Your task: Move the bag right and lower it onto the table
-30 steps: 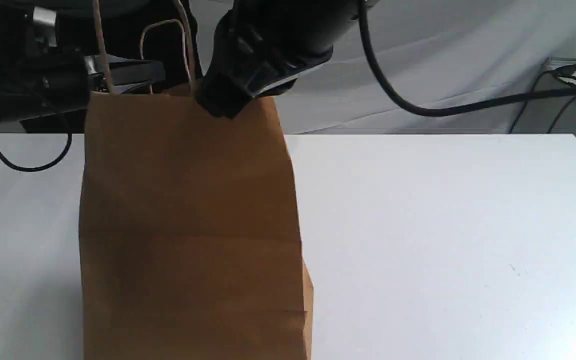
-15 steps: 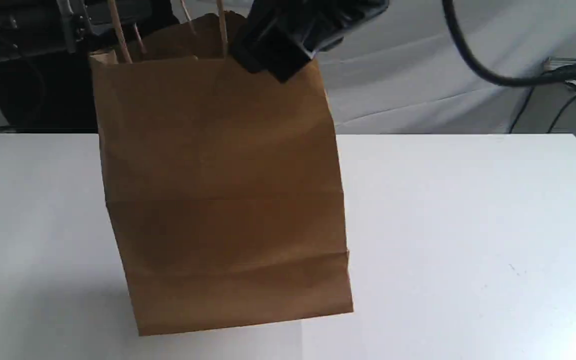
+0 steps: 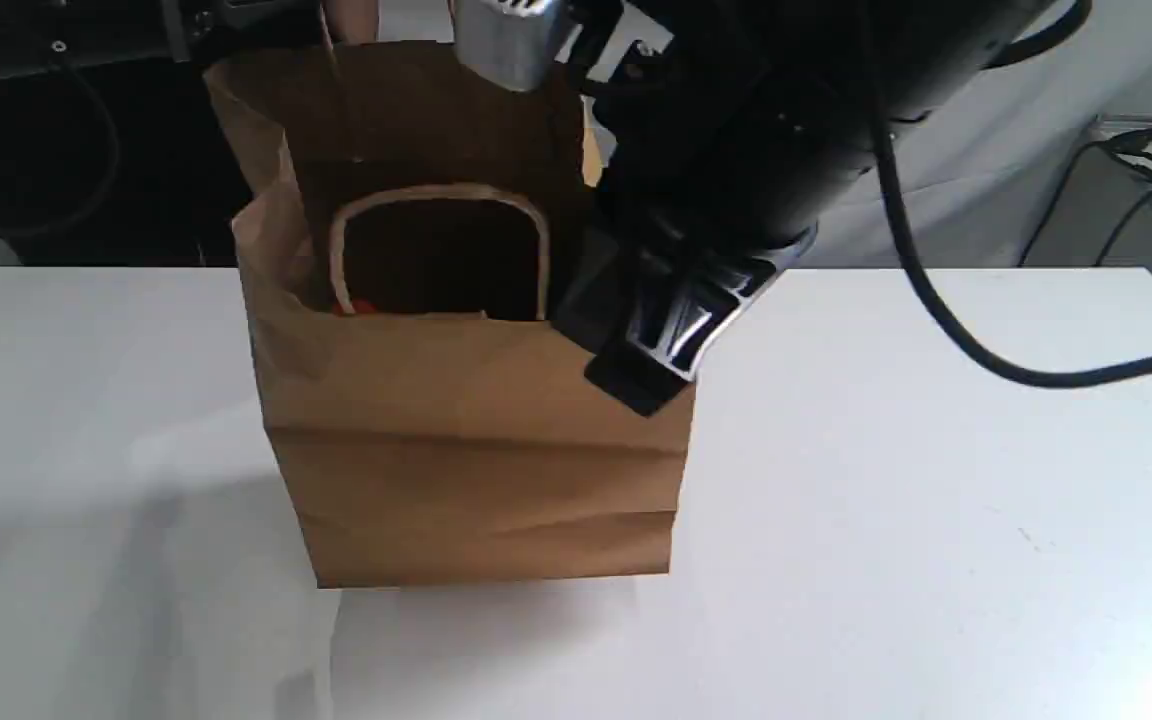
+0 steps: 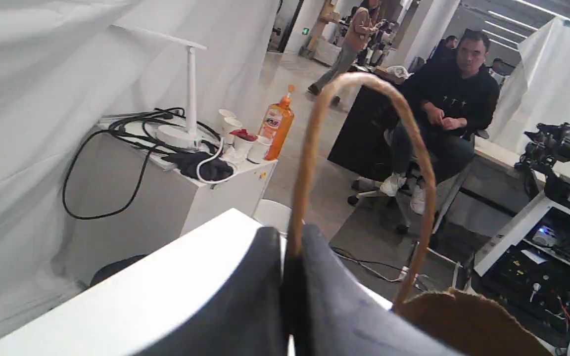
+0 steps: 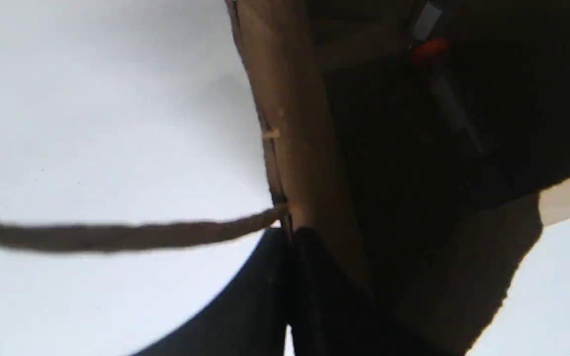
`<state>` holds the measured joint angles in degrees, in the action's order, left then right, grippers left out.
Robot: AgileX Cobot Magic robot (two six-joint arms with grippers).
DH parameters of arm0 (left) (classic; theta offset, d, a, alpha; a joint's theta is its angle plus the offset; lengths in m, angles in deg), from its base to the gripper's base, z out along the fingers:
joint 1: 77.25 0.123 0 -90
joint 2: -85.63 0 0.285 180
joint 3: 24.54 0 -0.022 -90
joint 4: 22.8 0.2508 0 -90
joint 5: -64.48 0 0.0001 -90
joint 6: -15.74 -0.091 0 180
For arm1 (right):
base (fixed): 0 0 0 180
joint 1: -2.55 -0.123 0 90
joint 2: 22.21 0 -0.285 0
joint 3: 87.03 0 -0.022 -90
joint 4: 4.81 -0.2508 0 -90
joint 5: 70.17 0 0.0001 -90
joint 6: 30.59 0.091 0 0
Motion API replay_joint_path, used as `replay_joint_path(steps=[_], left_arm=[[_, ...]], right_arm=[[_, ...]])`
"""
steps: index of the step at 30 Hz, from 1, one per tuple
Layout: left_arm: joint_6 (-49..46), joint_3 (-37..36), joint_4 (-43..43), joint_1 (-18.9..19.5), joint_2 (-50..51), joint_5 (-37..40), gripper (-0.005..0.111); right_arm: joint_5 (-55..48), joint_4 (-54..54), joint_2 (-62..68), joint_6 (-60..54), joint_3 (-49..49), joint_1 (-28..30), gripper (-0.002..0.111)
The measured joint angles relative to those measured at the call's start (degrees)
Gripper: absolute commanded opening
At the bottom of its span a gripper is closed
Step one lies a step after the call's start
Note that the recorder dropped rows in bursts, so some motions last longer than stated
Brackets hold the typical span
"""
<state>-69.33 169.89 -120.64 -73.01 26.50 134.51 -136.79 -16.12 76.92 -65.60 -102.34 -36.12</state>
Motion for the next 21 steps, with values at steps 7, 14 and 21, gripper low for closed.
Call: replay_joint_path(steps=[7, 14, 21], left_arm=[[2.17, 0.0, 2.24, -0.04, 0.53, 0.0, 0.0], [3.82, 0.0, 4.09, -0.04, 3.46, 0.0, 0.0], [4.03, 0.0, 4.18, -0.04, 4.33, -0.09, 0.0]], right_arm=[[4.76, 0.34, -0.03, -0.37, 6.44, 0.0, 0.0], [7.19, 0.46, -0.03, -0.45, 7.68, 0.0, 0.0], [8.71, 0.46, -0.03, -0.45, 7.68, 0.0, 0.0]])
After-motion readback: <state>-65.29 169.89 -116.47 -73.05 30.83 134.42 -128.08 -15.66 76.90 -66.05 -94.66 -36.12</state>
